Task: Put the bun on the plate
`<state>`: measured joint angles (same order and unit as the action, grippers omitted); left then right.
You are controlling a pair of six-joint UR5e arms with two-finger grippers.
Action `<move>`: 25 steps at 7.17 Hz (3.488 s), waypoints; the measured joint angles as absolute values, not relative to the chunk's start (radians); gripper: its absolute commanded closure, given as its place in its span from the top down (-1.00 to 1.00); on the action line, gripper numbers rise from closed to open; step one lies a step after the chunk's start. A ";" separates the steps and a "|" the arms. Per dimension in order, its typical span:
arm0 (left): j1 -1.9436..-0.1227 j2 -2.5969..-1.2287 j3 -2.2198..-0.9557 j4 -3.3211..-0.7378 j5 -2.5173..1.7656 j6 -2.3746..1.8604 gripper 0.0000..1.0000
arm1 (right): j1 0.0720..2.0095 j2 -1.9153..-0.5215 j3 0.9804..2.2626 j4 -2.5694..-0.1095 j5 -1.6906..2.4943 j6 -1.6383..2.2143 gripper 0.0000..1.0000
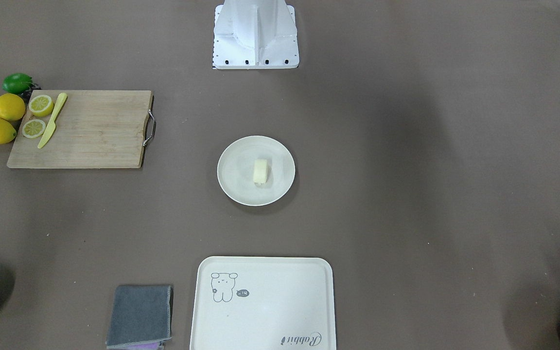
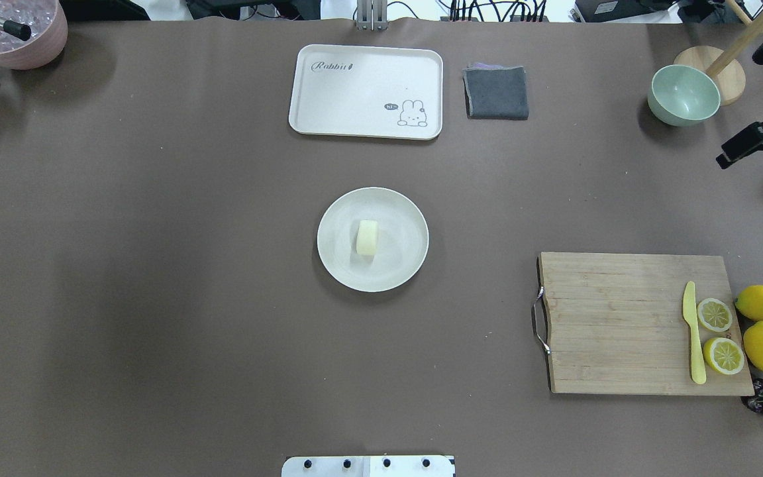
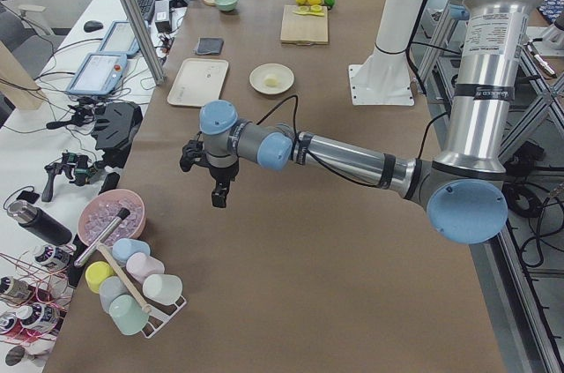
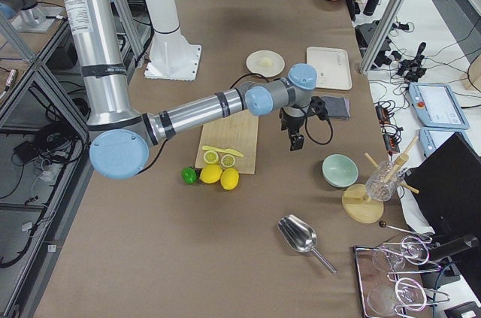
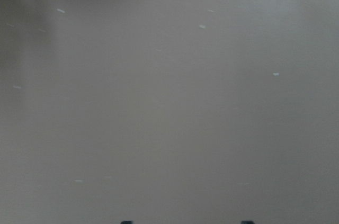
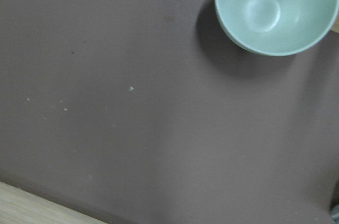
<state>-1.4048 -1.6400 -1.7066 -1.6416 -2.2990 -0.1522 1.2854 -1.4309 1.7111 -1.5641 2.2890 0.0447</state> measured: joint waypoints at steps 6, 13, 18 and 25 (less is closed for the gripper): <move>-1.447 -1.522 -1.731 -1.636 -2.316 -0.091 0.95 | 1.440 -1.476 1.594 -1.584 2.315 -0.246 1.00; -1.445 -1.521 -1.733 -1.638 -2.315 -0.093 0.95 | 1.440 -1.476 1.593 -1.585 2.315 -0.246 1.00; -1.445 -1.524 -1.731 -1.638 -2.312 -0.094 0.95 | 1.439 -1.475 1.594 -1.584 2.316 -0.245 1.00; -1.444 -1.525 -1.733 -1.638 -2.314 -0.093 0.95 | 1.439 -1.480 1.594 -1.577 2.316 -0.245 1.00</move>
